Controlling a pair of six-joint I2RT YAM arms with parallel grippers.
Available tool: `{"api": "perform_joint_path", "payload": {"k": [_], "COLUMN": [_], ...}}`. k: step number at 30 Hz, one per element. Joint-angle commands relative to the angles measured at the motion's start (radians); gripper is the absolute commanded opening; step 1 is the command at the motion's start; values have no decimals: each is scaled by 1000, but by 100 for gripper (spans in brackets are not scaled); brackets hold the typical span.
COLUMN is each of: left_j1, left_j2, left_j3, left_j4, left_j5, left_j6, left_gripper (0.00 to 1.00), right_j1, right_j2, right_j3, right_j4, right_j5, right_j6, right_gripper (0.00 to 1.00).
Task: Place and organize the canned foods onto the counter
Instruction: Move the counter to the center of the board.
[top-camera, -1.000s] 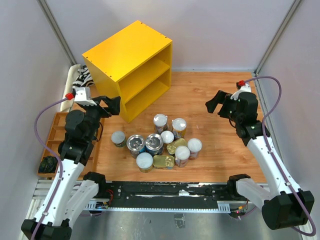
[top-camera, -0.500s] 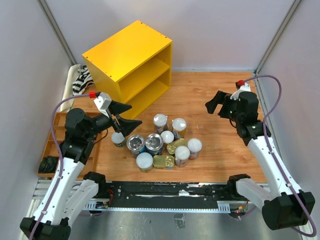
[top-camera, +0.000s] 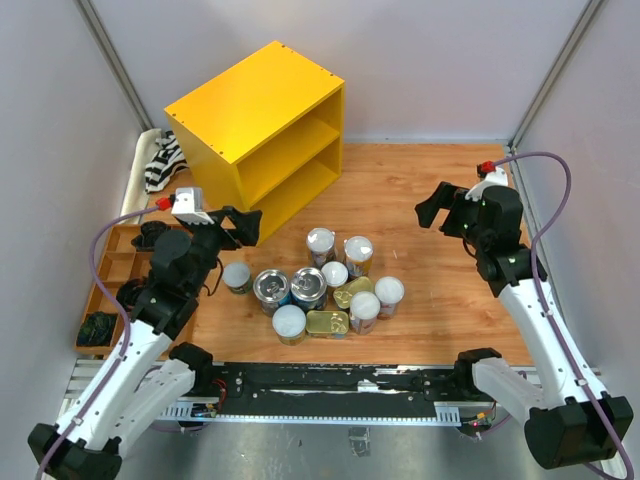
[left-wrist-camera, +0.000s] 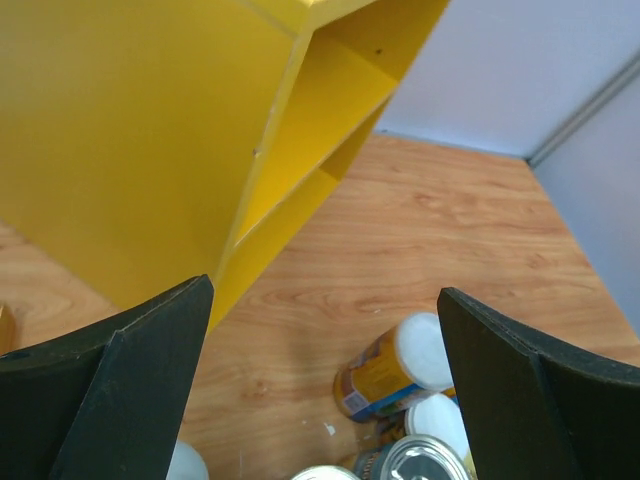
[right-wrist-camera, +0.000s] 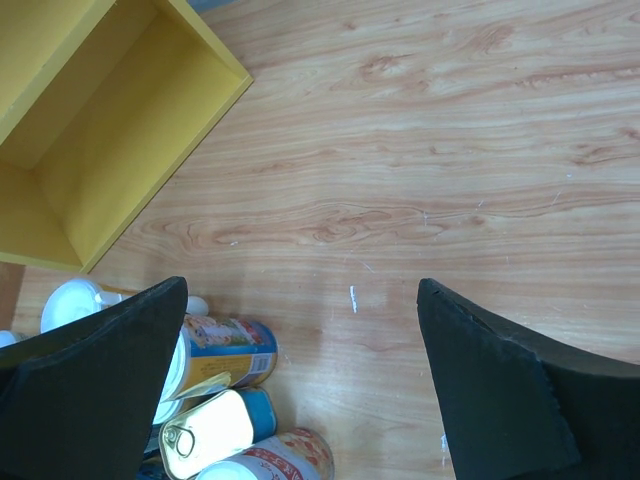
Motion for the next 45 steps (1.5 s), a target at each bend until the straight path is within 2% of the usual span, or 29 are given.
{"api": "perform_joint_path", "payload": {"k": [1,5,9,12,18,21,23,26,33,36,40,45], "left_j1": [-135,-187,-259,-260,-255,-214,-158,-124,-123,-123,-123,-123], "left_j2": [25,145,344,436,551,592,607,629,713,753,826,894], "left_j3": [-18,-12,40,79,112,142,155,160,228,229,247,299], "left_j4": [119,248,319,324,419,413,379,419,460,482,525,526], "left_j5": [-469,-536,-800,-980,-1155,-1128,-1032,-955,-960,-970,-979,-922], "left_j6": [6,73,137,104,163,146,86,90,157,162,169,152], "left_gripper": [100,100,100,100,100,100,99,93,82,73,70,55], "right_j1": [13,37,52,58,61,60,60,61,61,61,61,61], "right_j2": [-29,-36,-45,-57,-64,-49,-42,-48,-95,-112,-101,-68], "right_j3": [-7,-18,-14,-9,-18,-16,-6,-2,-32,-44,-36,-19], "right_j4": [3,3,-9,-24,-19,-10,-12,-16,-29,-34,-40,-33], "right_j5": [33,83,118,128,133,113,104,98,103,123,133,154], "right_j6": [-32,-64,-78,-84,-79,-71,-69,-68,-61,-60,-62,-67], "right_gripper": [98,98,98,98,98,98,98,98,98,98,98,98]}}
